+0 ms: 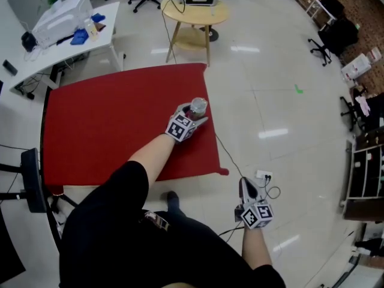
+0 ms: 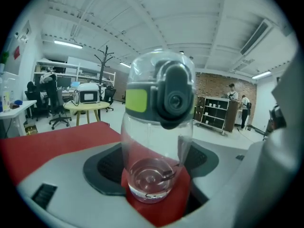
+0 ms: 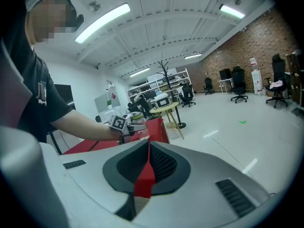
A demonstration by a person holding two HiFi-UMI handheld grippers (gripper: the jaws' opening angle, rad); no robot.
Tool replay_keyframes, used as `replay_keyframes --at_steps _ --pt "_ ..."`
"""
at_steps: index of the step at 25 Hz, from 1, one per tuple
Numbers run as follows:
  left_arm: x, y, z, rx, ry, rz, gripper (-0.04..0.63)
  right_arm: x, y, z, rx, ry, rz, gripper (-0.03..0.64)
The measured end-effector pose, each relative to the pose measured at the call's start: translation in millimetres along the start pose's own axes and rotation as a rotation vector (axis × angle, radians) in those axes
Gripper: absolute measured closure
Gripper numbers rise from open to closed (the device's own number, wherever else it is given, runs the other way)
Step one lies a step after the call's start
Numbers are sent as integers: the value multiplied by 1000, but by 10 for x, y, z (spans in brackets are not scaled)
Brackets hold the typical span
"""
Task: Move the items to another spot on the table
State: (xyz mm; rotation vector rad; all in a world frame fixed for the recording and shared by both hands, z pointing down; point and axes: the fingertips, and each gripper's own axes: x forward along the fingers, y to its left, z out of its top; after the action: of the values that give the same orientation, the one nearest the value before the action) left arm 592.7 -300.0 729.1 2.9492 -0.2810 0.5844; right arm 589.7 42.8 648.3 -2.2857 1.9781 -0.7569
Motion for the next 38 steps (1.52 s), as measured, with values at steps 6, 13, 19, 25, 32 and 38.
replay_keyframes --at_steps 6,13,19,25,32,38 --pt "-27 -86 -12 27 -9 -28 239 -29 -64 -44 8 -1 -5 601" --pt "-77 -110 -24 -39 33 -61 192 57 52 55 -17 4 28 601" --pt "-358 12 61 -43 9 -30 143 155 113 97 -13 1 80 601" --pt "-1003 123 4 -82 -15 -4 144 363 370 206 -42 -5 162 601" --pt "-2322 467 283 -103 -129 124 361 761 893 487 -103 -6 285 601" --pt "-3767 679 393 -141 -201 287 589 1141 1648 847 -169 18 401 601"
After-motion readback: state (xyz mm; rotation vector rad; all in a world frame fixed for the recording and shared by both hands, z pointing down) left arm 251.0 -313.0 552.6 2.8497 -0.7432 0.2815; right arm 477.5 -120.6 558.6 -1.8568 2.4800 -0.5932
